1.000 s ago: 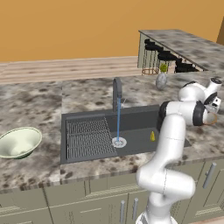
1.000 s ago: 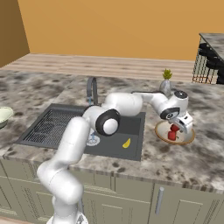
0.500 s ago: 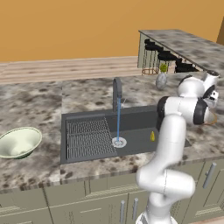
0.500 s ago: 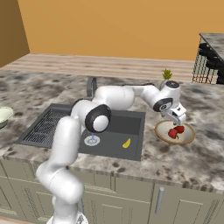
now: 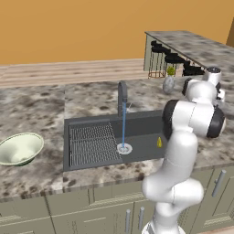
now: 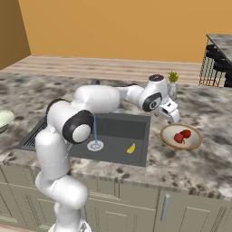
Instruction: Pick the bell peppers from the sink and place them in one bowl. Place the lemon wedge in the other bowl. Then turn off the sink faucet.
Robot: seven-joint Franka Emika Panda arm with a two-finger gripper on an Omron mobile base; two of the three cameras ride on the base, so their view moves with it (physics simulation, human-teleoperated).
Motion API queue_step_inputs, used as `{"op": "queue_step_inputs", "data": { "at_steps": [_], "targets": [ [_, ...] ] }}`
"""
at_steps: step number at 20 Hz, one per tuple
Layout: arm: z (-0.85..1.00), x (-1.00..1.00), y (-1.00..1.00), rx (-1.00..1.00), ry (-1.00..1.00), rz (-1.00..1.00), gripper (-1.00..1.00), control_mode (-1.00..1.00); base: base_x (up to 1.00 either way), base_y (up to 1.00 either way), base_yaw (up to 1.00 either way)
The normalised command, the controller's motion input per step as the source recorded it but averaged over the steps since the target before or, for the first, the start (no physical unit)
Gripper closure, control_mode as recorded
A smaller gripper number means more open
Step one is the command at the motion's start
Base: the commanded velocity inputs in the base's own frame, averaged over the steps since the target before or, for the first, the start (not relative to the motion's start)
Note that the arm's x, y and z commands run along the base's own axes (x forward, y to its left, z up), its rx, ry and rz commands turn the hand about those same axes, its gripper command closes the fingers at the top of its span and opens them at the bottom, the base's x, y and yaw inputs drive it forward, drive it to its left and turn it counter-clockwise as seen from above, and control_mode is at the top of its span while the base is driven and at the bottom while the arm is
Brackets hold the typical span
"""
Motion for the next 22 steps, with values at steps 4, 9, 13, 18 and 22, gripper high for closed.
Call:
{"op": "queue_step_inputs", "data": {
  "at_steps": [4, 9, 13, 18, 22],
  "targets": [
    [0.35, -0.66, 0.60, -0.02, -0.01, 0.04, -1.00, -1.00, 0.00, 0.00, 0.00],
    [0.39, -0.72, 0.52, -0.01, 0.00, 0.05, -1.00, -1.00, 0.00, 0.00, 0.00],
    [0.51, -0.58, 0.43, 0.00, 0.00, 0.05, -1.00, -1.00, 0.00, 0.00, 0.00],
    [0.36, -0.41, 0.50, 0.00, 0.03, 0.13, -1.00, -1.00, 0.00, 0.00, 0.00],
    [0.01, -0.31, 0.60, 0.02, 0.11, 0.21, -1.00, -1.00, 0.00, 0.00, 0.00]
  ]
}}
